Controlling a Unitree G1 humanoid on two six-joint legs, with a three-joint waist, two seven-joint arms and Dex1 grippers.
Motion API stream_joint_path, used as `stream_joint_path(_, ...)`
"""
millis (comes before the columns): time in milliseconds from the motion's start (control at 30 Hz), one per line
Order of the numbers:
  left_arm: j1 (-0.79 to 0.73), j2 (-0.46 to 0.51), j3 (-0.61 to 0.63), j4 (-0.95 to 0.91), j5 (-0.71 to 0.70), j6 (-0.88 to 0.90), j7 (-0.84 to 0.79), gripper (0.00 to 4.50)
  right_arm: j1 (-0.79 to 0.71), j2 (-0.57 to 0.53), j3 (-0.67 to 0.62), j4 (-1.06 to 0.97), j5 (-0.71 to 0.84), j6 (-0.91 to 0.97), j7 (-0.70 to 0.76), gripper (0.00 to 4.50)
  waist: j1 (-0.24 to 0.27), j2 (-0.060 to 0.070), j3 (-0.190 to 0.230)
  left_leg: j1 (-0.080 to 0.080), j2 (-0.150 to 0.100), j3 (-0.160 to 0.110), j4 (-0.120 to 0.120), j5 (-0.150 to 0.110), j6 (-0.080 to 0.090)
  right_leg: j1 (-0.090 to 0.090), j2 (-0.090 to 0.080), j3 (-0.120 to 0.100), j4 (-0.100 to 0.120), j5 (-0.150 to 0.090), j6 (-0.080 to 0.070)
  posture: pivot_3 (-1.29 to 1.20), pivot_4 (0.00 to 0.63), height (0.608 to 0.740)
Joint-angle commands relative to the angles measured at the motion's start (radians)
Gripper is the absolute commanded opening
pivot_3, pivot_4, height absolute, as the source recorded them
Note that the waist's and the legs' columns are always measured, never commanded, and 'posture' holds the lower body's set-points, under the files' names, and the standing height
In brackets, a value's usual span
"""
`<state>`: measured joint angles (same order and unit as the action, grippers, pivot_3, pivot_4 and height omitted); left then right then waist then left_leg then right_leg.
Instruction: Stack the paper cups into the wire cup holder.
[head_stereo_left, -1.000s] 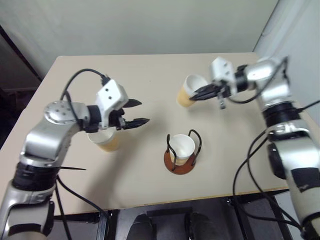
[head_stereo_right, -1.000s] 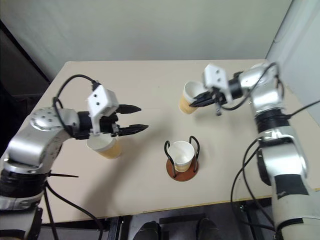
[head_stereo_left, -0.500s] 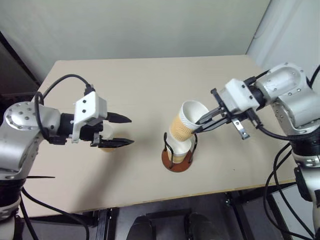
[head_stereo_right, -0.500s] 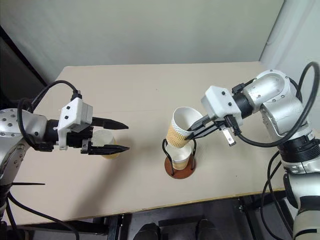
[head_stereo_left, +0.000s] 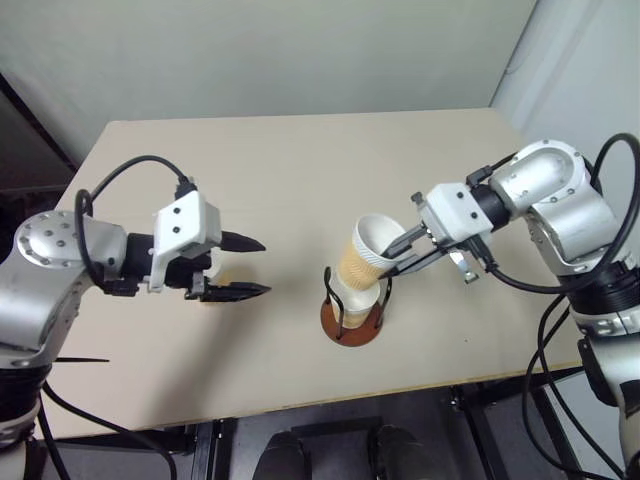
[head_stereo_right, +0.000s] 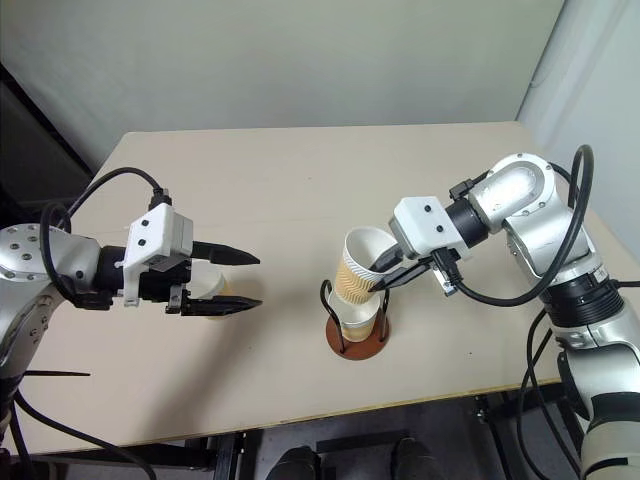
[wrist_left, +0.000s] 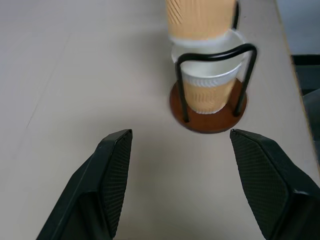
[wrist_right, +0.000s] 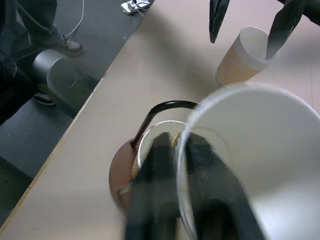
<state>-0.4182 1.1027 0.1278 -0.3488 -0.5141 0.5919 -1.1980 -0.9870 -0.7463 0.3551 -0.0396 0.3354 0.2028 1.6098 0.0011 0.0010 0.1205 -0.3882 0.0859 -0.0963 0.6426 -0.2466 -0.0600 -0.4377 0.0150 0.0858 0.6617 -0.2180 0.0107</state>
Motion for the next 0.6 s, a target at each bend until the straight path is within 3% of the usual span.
stream_joint_path(33, -0.023, 0.021, 0.032, 0.009, 0.023, -0.013, 0.026, 3.36, -0.012, 0.003, -0.007, -0.003, 0.000, -0.012, 0.005, 2.03, 0.000, 0.000, 0.000, 0.000, 0.000, 0.000, 0.000, 0.000, 0.000, 0.000, 0.000, 0.000, 0.000, 0.000, 0.000, 0.00, 0.150, 0.740)
stream_joint_path(233, -0.017, 0.059, 0.045, 0.069, 0.080, -0.044, 0.035, 3.36, -0.029, 0.047, -0.063, 0.024, -0.001, 0.006, -0.050, 4.10, 0.000, 0.000, 0.000, 0.000, 0.000, 0.000, 0.000, 0.000, 0.000, 0.000, 0.000, 0.000, 0.000, 0.000, 0.000, 0.00, 0.150, 0.740)
stream_joint_path(433, 0.110, 0.237, 0.072, 0.231, 0.216, -0.213, -0.084, 3.36, -0.103, 0.235, -0.189, 0.069, 0.123, 0.215, -0.297, 4.10, -0.010, 0.000, 0.000, 0.001, 0.003, 0.000, -0.004, 0.000, 0.000, -0.006, 0.002, 0.002, 0.001, 0.000, -0.001, 0.00, 0.150, 0.740)
stream_joint_path(600, 0.043, 0.218, -0.028, 0.297, 0.272, -0.281, -0.092, 3.36, -0.088, 0.305, -0.151, 0.067, 0.052, 0.184, -0.369, 4.10, 0.003, -0.003, -0.002, 0.000, 0.012, -0.004, -0.010, 0.000, 0.000, -0.008, 0.004, -0.001, 0.002, -0.003, -0.010, 0.00, 0.150, 0.740)
